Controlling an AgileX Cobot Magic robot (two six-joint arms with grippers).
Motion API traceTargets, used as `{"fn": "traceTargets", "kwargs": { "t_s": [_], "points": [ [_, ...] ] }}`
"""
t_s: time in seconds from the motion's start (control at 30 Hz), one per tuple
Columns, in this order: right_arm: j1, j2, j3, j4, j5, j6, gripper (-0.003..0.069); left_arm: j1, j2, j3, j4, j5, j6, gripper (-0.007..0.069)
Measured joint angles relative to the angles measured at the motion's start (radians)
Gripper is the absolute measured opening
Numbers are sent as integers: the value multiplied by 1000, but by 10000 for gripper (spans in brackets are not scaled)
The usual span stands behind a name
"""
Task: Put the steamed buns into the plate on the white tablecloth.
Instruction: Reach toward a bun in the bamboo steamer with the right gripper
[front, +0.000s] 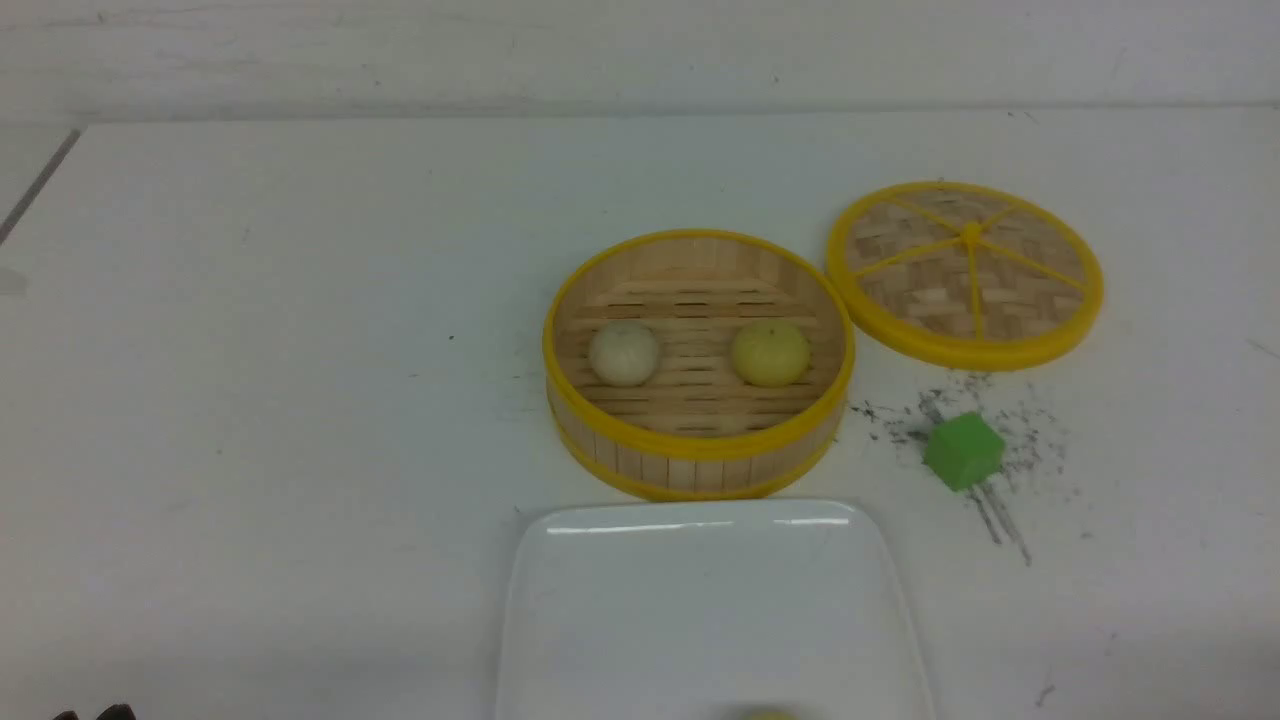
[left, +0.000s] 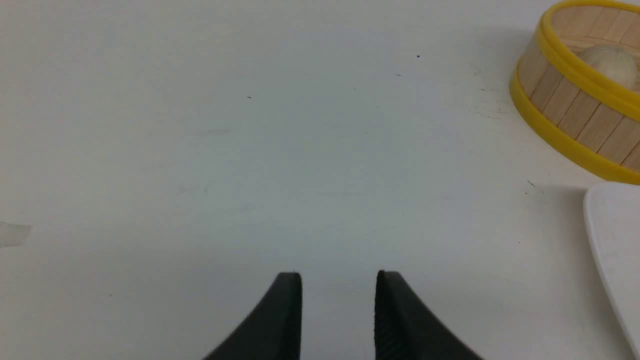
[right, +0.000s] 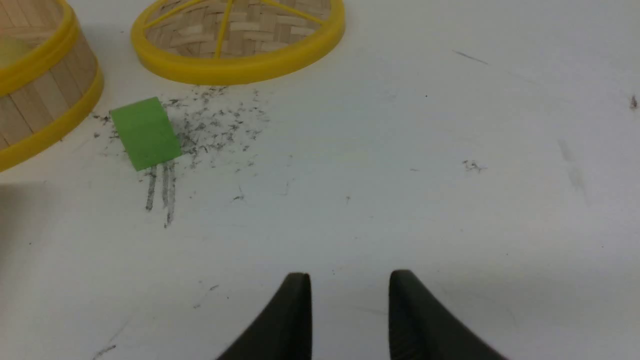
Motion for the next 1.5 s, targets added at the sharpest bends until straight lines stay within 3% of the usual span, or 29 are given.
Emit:
{"fn": "traceTargets", "kwargs": {
  "t_s": [1.4, 1.5],
  "points": [
    [0, 0, 0, 0, 0, 0, 240, 0, 0, 0, 1, 0, 0, 241],
    [0, 0, 0, 69, -1, 25, 240, 0, 0, 0, -17, -1, -22, 241]
  ]
}}
